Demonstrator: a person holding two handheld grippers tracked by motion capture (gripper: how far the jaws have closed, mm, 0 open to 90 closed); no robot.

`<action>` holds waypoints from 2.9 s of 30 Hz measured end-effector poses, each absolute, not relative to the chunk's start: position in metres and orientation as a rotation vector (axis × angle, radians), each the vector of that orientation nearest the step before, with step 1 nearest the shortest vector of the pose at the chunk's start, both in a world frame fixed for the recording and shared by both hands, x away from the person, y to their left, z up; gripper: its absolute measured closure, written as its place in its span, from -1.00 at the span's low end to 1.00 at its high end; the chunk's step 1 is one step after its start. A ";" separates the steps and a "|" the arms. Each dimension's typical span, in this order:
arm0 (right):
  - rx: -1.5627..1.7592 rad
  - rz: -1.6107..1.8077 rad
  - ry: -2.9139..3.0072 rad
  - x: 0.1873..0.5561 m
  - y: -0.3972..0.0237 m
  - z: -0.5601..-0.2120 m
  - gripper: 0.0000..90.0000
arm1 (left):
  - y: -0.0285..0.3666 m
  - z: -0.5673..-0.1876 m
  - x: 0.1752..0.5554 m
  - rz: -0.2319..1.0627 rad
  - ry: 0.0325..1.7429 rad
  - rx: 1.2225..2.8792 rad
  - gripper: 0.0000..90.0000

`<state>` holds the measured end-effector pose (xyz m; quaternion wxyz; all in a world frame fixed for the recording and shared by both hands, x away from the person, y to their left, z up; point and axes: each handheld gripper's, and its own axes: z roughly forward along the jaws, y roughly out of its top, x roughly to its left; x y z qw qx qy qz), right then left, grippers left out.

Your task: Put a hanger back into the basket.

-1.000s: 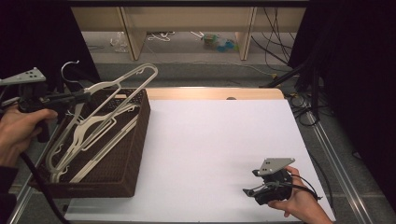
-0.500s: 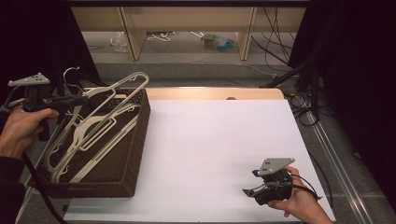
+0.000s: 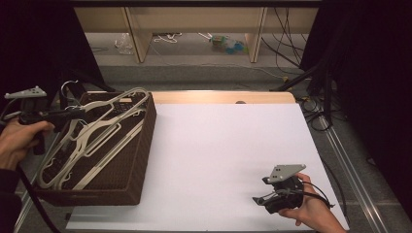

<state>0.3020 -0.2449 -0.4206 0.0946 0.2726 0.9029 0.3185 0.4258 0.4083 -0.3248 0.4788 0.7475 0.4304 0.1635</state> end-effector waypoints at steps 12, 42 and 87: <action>0.801 0.944 2.670 0.303 -0.245 -0.423 -0.35 | 0.402 -0.352 0.429 0.308 1.111 1.866 0.89; 0.805 0.943 2.687 0.304 -0.244 -0.427 -0.36 | 0.413 -0.384 0.437 0.508 1.403 1.991 0.47; 0.853 1.165 2.437 0.311 -0.250 -0.420 -0.42 | 0.179 -0.375 0.298 0.494 0.751 1.800 -0.56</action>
